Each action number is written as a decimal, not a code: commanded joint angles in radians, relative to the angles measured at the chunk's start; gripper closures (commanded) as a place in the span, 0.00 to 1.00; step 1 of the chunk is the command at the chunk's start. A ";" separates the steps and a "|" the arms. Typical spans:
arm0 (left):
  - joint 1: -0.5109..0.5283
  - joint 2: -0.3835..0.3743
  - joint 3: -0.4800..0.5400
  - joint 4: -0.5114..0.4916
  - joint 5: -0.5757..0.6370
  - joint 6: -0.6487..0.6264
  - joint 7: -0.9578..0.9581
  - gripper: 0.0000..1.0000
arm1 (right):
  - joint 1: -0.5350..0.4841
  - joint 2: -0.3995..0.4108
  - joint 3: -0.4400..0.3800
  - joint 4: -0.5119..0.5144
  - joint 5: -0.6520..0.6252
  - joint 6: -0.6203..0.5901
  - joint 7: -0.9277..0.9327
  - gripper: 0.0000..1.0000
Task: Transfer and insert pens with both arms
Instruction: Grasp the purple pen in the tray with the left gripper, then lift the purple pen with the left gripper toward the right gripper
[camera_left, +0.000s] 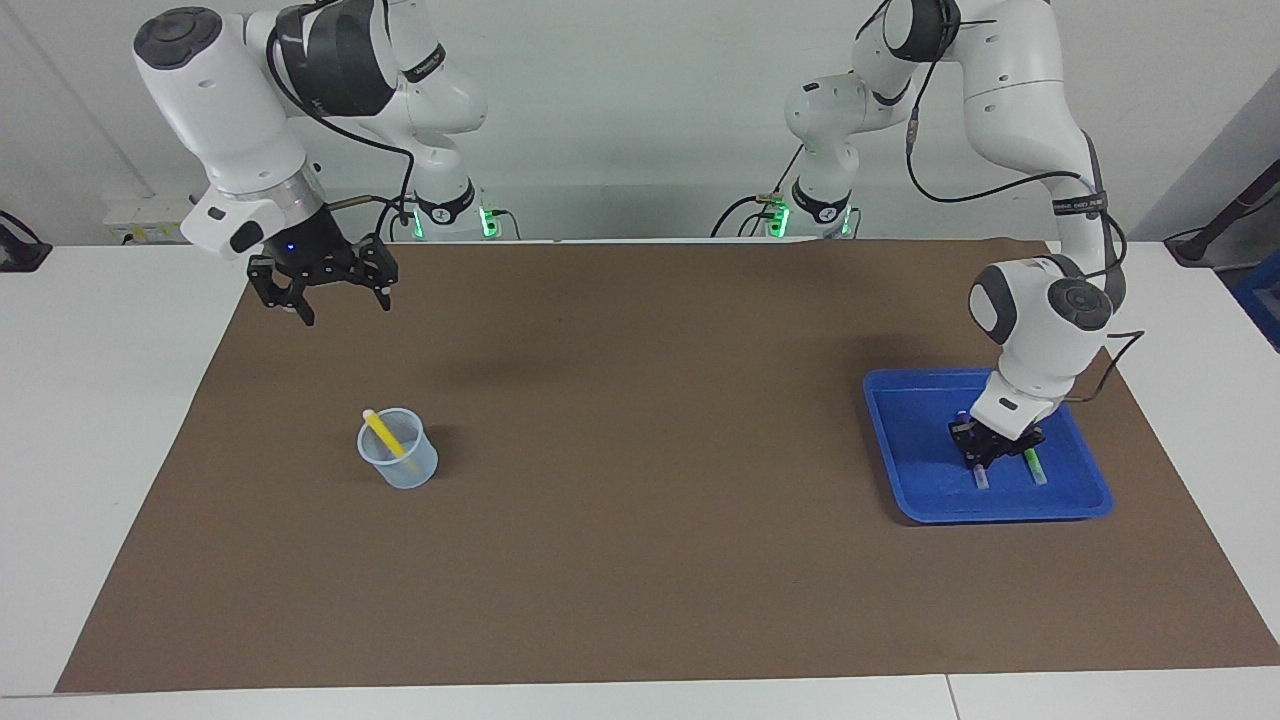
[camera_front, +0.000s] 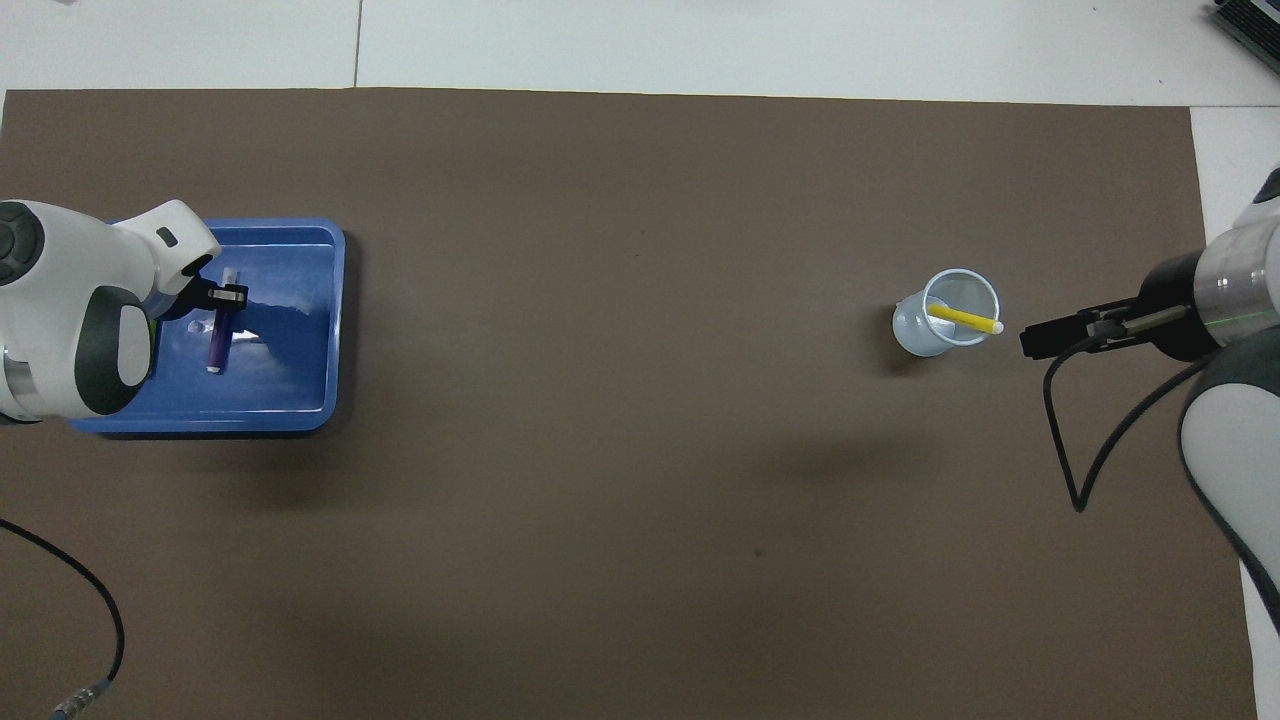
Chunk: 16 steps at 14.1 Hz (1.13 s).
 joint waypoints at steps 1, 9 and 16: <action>-0.028 -0.006 0.007 0.090 -0.017 -0.130 -0.013 0.98 | -0.011 -0.025 0.007 -0.023 -0.008 -0.013 0.018 0.00; -0.141 -0.075 0.003 0.194 -0.252 -0.317 -0.431 0.98 | -0.023 -0.028 -0.002 -0.021 -0.024 -0.033 0.012 0.00; -0.388 -0.131 0.003 0.189 -0.307 -0.357 -1.167 1.00 | -0.028 -0.042 -0.001 -0.038 -0.116 -0.027 -0.072 0.00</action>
